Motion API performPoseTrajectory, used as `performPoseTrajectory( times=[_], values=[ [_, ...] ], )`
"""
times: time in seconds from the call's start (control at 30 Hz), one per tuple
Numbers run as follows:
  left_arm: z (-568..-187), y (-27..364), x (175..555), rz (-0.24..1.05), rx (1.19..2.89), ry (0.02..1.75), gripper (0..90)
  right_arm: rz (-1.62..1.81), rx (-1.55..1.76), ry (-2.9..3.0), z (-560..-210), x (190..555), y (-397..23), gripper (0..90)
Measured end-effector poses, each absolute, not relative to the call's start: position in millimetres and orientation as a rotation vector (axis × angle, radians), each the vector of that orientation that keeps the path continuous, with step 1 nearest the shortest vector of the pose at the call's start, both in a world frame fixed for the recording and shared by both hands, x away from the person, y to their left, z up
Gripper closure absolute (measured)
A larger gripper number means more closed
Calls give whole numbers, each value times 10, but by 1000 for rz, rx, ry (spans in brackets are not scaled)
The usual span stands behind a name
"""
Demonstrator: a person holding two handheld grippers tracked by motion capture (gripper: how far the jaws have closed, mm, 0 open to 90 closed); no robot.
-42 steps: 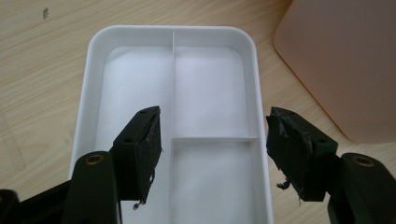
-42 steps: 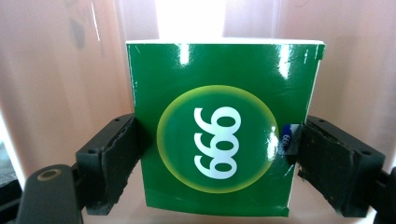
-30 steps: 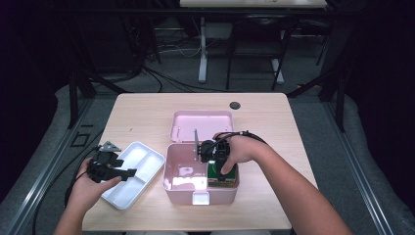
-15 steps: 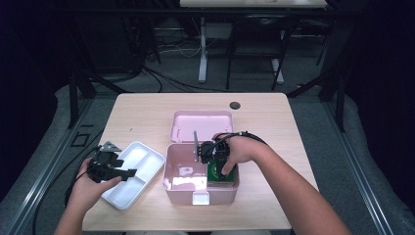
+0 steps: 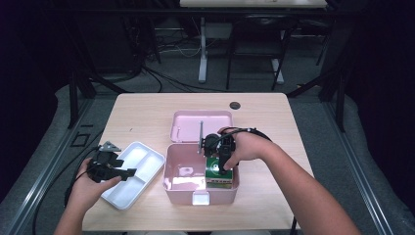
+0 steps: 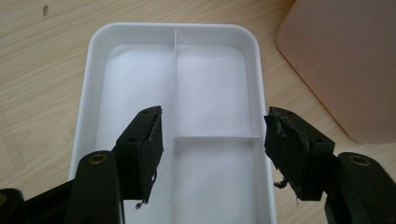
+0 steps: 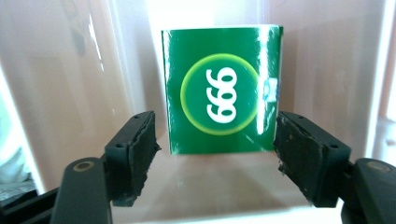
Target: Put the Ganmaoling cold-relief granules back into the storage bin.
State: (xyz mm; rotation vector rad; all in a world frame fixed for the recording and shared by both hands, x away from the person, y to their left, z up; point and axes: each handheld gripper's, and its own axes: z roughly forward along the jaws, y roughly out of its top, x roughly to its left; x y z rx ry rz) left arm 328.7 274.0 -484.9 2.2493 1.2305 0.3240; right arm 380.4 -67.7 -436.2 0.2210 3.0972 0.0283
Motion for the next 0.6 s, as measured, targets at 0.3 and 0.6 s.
performPoseTrajectory(
  times=[0.3, 0.6],
  values=[
    [-4851, 2731, 3260, 331, 2246, 1237, 418, 97, 284, 3063, -4218, 3780, -838, 334],
    [-4851, 2719, 3262, 307, 2266, 1220, 477, 199, 426, 2978, -4008, 3663, -1071, 369]
  ],
)
